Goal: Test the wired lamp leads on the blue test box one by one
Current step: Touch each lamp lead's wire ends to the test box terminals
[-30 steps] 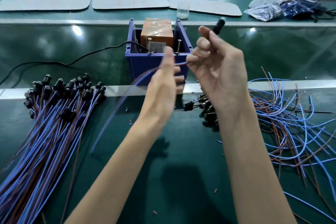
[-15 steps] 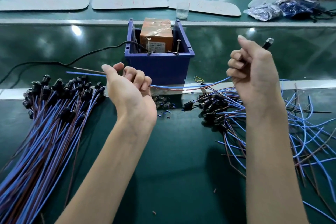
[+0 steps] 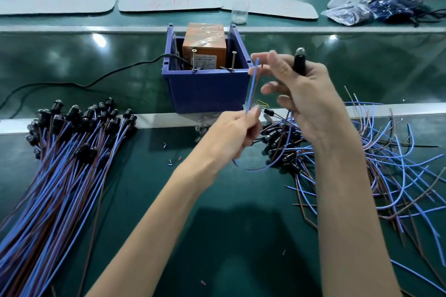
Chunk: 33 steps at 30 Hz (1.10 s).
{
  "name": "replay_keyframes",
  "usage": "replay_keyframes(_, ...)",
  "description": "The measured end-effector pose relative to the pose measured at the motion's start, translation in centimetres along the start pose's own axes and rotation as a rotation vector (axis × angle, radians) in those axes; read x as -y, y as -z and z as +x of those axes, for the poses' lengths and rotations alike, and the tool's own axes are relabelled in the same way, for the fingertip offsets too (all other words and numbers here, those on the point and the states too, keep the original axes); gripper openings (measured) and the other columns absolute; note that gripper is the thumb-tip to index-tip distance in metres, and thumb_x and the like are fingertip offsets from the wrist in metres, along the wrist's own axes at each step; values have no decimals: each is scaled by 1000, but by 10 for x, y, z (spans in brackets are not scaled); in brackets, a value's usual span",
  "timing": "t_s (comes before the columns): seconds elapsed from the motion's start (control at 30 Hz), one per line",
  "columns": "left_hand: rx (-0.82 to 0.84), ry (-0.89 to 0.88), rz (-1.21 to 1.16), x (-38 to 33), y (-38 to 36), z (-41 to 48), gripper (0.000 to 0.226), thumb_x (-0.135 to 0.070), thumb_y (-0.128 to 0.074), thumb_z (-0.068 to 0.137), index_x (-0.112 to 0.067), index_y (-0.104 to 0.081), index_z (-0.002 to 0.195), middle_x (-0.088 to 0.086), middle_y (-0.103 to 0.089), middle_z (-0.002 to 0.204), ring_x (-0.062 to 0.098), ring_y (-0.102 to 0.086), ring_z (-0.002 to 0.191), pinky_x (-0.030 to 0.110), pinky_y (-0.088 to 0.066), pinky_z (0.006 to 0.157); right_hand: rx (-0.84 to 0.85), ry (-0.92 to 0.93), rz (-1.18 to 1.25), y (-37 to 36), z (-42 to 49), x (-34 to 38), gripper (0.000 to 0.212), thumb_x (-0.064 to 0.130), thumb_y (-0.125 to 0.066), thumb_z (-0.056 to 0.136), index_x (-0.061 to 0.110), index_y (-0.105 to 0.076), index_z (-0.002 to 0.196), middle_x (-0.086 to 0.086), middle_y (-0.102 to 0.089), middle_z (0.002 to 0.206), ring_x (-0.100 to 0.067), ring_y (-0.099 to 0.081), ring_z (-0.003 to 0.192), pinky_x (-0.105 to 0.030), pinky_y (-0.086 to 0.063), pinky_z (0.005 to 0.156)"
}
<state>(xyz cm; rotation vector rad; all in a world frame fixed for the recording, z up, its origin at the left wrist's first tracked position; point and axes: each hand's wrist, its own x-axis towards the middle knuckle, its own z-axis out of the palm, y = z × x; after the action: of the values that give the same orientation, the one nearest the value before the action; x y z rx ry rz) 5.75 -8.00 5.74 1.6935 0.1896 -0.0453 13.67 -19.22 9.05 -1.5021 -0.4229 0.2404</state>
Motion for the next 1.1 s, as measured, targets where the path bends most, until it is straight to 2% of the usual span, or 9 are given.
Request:
replay_keyframes(0.1,52,60,68,2,8,2,47,-36,-38,103,-17,-40,60,-14,-27,43,3,-20,37,14,-18,36,-34,14,-3,-6,1,-1,11,15,-64,91,20,-73,86,6,-72,76,2,-55,54,-12,-22,41)
replay_keyframes(0.2,22,86,30,1,16,5,46,-44,-41,99,-21,-41,59,-12,-28,47,4,-21,37,14,-18,35,-22,31,7,-7,0,-1,9,8,-67,87,16,-71,85,6,-71,67,2,-55,52,-11,-25,41)
replay_keyframes(0.27,-51,35,-68,1,20,6,40,-46,-42,98,-24,-40,65,-9,-31,57,2,-22,39,13,-18,35,-6,54,45,-8,-2,0,9,3,-67,85,12,-68,83,5,-71,64,1,-57,51,-8,-31,43)
replay_keyframes(0.33,-126,-97,-125,1,20,5,33,-36,-41,101,-22,-36,72,-10,-33,60,1,-25,41,10,-21,36,0,74,85,-9,-2,1,15,-1,-67,84,11,-64,76,4,-70,62,2,-59,51,-5,-36,44)
replay_keyframes(0.43,-234,-215,-153,2,19,5,30,-23,-40,103,-18,-39,74,-11,-35,54,1,-26,41,11,-23,38,-8,61,47,-11,-1,0,18,4,-70,83,15,-63,71,5,-70,62,0,-58,50,-7,-34,44)
replay_keyframes(0.57,-306,-261,-146,2,20,5,29,-20,-43,102,-17,-48,74,-7,-29,54,4,-22,42,16,-21,41,11,41,-36,-7,-1,-1,16,10,-72,82,20,-64,72,7,-70,64,0,-59,52,-14,-27,43)
replay_keyframes(0.87,-278,-268,-43,1,24,2,28,-24,-51,99,-20,-53,71,-19,-44,41,-2,-38,39,11,-27,46,60,33,-83,-4,-1,-3,13,9,-70,85,20,-66,78,6,-71,68,-1,-58,54,-12,-29,44)
replay_keyframes(1.0,-296,-276,-56,2,26,4,30,-26,-53,98,-23,-55,68,-15,-36,42,4,-26,42,23,-21,48,66,24,-120,-4,0,-4,15,13,-68,87,20,-66,74,6,-71,68,1,-57,54,-12,-28,43)
replay_keyframes(1.1,-281,-268,-83,4,28,4,34,-29,-55,97,-27,-59,64,-15,-31,46,7,-22,44,24,-19,46,59,12,-142,-5,1,-6,15,15,-68,88,19,-66,73,8,-70,66,2,-57,54,-11,-30,43)
